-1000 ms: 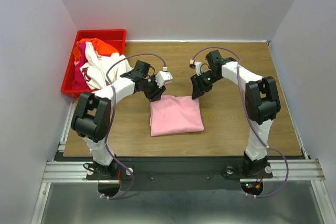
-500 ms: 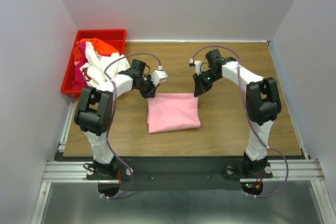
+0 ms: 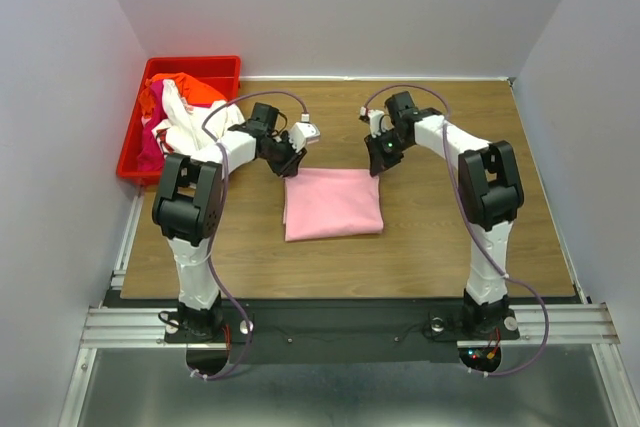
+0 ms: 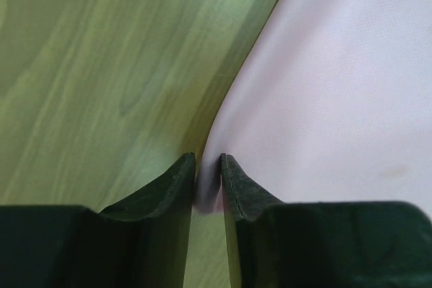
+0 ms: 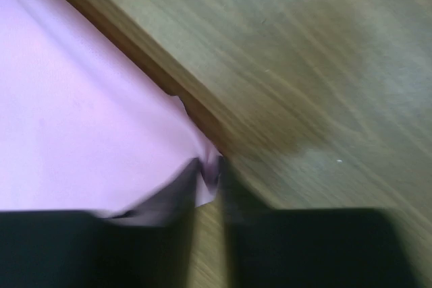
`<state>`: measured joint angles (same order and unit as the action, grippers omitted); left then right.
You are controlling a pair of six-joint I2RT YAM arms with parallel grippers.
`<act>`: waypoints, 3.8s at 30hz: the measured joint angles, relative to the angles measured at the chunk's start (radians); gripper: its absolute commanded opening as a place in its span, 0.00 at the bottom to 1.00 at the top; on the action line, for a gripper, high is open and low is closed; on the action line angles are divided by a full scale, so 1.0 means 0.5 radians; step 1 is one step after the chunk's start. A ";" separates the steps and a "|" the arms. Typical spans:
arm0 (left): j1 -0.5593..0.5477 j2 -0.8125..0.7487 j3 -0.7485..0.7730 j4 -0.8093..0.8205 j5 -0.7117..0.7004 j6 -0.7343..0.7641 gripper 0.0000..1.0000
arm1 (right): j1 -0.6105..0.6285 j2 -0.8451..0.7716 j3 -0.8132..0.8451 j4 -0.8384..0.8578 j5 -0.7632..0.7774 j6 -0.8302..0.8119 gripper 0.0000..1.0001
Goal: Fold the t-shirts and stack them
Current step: Fold the tshirt, then neatly place the folded tshirt to the corner
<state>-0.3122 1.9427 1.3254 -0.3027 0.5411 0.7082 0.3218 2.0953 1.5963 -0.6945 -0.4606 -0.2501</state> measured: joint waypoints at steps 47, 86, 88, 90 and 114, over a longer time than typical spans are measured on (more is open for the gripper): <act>0.183 -0.389 -0.628 0.188 1.130 -0.900 0.38 | 0.265 -0.598 -0.674 0.293 -0.937 0.457 0.41; 0.400 0.072 0.133 0.454 1.118 -1.329 0.36 | 0.112 -0.232 -0.124 0.189 -0.792 0.339 0.39; 0.423 0.148 0.151 0.537 1.048 -1.411 0.34 | 0.095 -0.108 -0.006 0.243 -0.721 0.392 0.39; 0.436 0.220 0.156 0.581 0.968 -1.470 0.34 | 0.070 -0.005 0.062 0.286 -0.652 0.429 0.39; 0.363 0.050 0.082 0.565 0.404 -1.504 0.57 | -0.068 0.279 0.345 0.407 0.249 0.478 0.73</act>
<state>-0.1307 1.9675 1.3663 -0.0204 0.7429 -0.0437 0.2878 2.2349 1.7687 -0.4911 -0.3363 -0.0109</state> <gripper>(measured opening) 0.512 0.539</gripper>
